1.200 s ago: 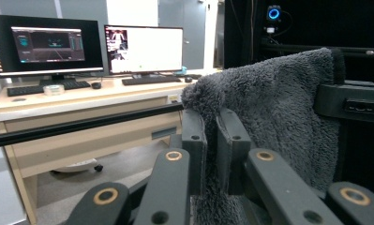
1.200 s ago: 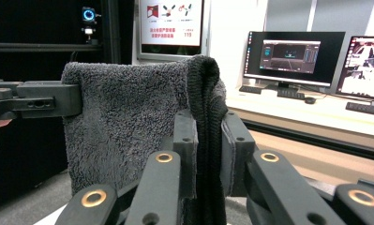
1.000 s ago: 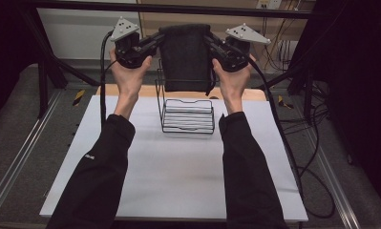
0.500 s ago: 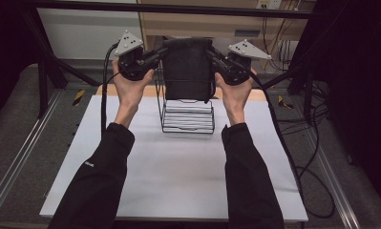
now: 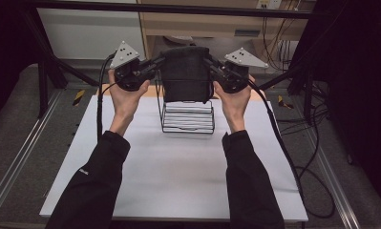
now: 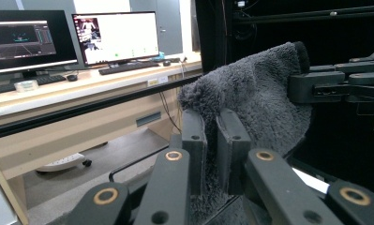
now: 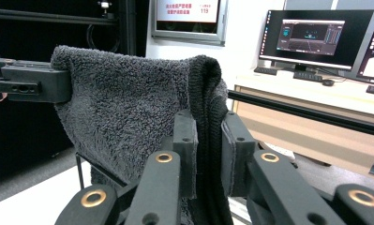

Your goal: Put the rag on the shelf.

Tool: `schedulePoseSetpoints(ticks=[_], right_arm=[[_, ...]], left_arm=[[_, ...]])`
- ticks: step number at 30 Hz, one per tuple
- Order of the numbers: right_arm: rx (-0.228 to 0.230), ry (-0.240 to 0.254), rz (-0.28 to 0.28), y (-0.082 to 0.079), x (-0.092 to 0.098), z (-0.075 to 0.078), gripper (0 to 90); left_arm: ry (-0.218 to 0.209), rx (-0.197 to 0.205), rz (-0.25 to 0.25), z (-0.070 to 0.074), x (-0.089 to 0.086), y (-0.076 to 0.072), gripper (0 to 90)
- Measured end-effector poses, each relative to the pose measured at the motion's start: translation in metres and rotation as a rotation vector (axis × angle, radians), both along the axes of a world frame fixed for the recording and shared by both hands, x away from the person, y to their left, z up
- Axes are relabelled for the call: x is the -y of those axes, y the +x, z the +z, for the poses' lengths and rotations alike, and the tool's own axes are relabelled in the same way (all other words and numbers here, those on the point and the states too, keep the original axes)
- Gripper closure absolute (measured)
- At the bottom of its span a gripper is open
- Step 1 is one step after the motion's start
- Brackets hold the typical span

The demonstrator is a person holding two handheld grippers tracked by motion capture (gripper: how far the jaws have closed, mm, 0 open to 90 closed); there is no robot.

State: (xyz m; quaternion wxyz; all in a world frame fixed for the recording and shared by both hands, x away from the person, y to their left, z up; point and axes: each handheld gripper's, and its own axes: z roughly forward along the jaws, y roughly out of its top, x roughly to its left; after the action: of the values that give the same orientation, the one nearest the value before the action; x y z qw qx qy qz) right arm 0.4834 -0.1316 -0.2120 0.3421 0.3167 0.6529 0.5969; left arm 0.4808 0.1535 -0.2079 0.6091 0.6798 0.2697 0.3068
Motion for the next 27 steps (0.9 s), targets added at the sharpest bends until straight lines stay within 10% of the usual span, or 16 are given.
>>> schedulePoseSetpoints(ticks=[16,27], right_arm=[[0.033,-0.037,0.005,-0.016,-0.001,-0.013,79.3],[0.035,0.005,-0.018,-0.004,0.0,0.002,79.7]], left_arm=[[0.007,0.026,0.004,-0.017,0.0,-0.018,82.8],[-0.024,-0.002,0.036,0.006,0.005,-0.002,83.0]])
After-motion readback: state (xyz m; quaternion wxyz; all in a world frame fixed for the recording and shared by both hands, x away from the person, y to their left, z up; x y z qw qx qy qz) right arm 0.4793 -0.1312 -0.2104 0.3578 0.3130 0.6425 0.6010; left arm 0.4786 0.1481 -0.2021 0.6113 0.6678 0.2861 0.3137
